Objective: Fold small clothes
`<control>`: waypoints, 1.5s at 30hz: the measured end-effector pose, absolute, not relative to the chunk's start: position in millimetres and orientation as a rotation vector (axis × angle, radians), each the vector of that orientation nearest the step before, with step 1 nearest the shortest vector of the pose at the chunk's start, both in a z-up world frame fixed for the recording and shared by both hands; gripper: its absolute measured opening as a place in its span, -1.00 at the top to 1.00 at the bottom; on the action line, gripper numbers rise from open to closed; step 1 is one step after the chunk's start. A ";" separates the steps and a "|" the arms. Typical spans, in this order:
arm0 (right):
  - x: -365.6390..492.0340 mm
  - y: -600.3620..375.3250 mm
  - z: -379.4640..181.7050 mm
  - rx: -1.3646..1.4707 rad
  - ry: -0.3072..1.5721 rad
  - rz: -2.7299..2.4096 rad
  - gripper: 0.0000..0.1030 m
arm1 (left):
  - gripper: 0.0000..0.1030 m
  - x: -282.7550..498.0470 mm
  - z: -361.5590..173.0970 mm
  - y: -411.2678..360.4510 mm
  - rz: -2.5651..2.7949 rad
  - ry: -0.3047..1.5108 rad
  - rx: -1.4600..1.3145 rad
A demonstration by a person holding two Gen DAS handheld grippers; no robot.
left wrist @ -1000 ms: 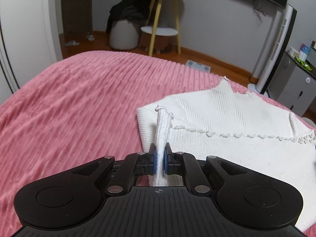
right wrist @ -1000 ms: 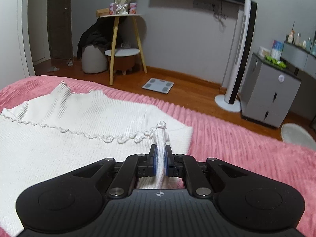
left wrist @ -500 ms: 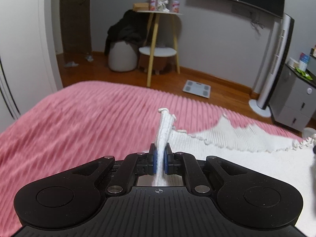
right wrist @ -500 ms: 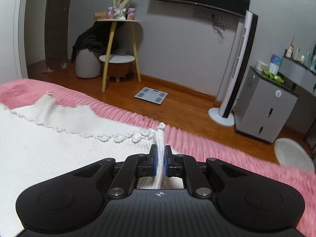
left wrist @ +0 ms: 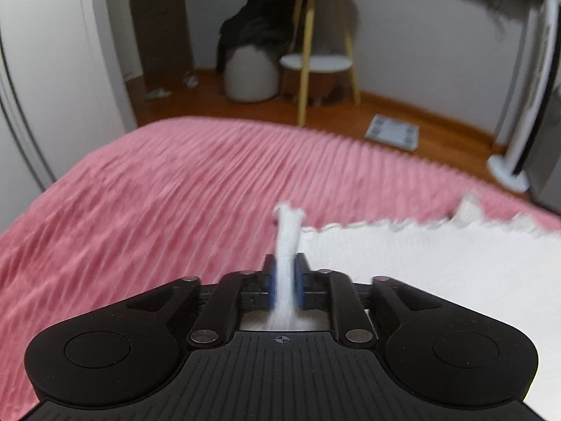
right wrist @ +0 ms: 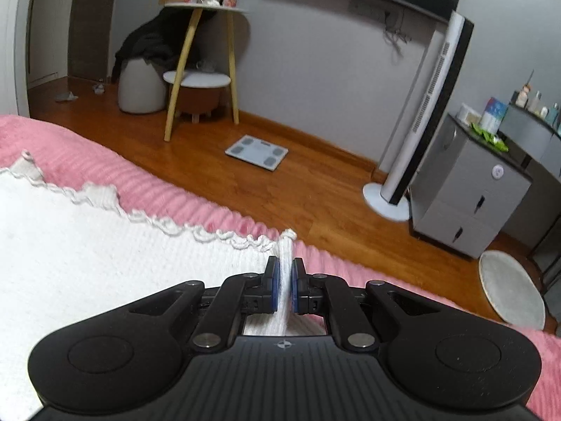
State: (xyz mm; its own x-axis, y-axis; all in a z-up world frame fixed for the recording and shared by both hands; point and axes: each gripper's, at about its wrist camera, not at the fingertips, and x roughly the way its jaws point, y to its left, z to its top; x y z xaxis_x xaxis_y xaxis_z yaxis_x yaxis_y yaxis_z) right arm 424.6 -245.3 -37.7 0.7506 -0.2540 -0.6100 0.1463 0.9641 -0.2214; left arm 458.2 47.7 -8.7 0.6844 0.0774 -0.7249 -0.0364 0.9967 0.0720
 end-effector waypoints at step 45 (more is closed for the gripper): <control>152.7 -152.8 40.4 0.033 0.704 -0.232 -0.39 | -0.79 239.5 29.7 152.5 -0.152 0.909 -0.179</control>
